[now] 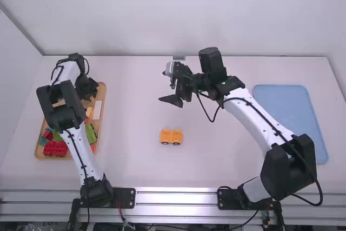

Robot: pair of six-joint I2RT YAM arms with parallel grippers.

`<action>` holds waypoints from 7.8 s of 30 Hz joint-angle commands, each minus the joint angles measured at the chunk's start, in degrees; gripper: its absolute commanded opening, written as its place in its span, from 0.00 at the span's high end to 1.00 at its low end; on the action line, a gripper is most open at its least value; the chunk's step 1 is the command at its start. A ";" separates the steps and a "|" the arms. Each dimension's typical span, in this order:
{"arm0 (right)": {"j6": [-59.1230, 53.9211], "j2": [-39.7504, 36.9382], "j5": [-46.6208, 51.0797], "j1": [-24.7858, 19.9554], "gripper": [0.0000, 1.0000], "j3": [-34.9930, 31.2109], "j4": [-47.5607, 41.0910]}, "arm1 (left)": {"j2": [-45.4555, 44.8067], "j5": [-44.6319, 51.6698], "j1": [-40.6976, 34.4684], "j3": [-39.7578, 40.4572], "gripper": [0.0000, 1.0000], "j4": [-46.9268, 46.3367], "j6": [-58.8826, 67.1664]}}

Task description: Assemble lego blocks to make yellow taxi

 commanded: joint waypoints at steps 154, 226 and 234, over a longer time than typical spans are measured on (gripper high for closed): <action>111.62 12.76 44.41 0.48 1.00 -13.62 -31.04 | -61.07 32.48 -20.96 -75.82 0.01 90.64 22.14; 55.19 11.34 41.70 -14.88 0.01 13.97 -48.63 | -59.60 32.52 -20.96 -75.82 0.01 87.93 23.54; 19.19 11.34 66.66 -13.86 0.02 14.73 -28.85 | -59.60 32.50 -20.96 -75.82 0.01 83.67 31.06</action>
